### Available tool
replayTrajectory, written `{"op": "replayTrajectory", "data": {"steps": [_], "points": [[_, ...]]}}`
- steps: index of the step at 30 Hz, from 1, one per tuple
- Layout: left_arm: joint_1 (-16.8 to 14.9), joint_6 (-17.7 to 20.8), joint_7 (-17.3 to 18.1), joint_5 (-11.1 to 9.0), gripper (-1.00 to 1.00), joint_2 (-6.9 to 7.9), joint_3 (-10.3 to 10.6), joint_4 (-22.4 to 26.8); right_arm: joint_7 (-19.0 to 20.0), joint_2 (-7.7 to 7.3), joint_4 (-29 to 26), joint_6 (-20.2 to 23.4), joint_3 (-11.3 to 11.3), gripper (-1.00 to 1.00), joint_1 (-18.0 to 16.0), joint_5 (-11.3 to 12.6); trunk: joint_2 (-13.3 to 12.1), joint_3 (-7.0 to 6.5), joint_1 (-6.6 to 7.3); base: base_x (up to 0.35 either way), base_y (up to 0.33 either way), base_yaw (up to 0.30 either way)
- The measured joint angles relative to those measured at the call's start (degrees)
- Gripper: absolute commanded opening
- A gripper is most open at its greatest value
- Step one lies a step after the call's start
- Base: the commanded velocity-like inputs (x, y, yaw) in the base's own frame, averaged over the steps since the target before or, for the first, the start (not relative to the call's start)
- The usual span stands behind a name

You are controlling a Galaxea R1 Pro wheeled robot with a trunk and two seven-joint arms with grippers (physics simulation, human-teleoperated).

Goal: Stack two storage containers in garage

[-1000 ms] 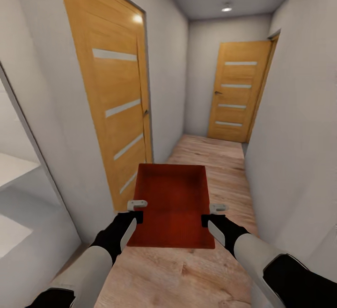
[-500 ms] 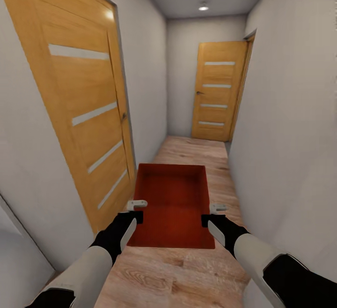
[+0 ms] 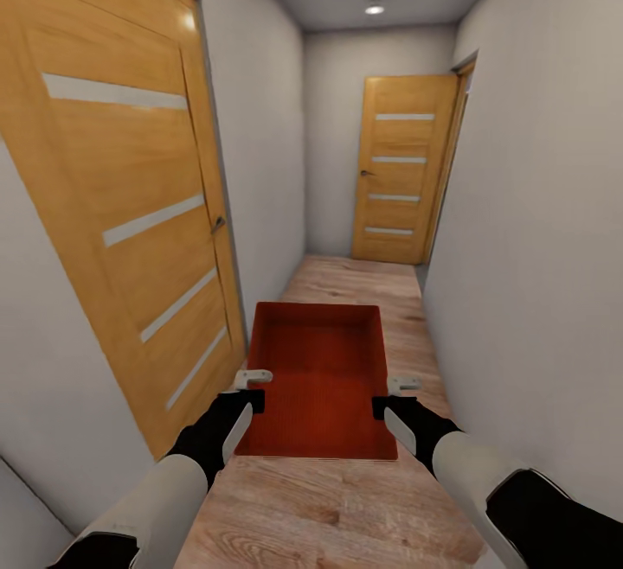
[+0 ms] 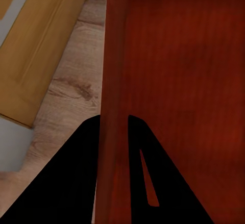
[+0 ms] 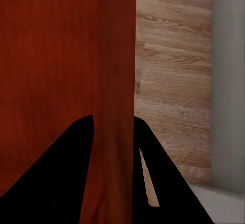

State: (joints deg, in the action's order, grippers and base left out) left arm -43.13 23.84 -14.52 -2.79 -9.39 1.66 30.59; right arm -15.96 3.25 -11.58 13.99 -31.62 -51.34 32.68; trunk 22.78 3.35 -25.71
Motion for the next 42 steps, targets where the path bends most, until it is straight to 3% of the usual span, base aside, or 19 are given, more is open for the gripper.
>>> {"op": "replayTrajectory", "data": {"steps": [27, 42], "points": [[0.0, -0.1, 0.0, -0.1, -1.00, 0.00, 0.0, -0.1, 0.0, -0.01, 0.0, 0.0, 0.0, -1.00, 0.0, 0.0, 0.0, 0.00, 0.00, 0.324, 0.000, -0.002], [0.0, -0.1, 0.0, -0.1, -1.00, -0.01, 0.0, -0.2, 0.0, -0.02, 0.0, 0.0, 0.0, -1.00, 0.0, 0.0, 0.0, 0.00, 0.00, 0.324, 0.000, -0.215]]}}
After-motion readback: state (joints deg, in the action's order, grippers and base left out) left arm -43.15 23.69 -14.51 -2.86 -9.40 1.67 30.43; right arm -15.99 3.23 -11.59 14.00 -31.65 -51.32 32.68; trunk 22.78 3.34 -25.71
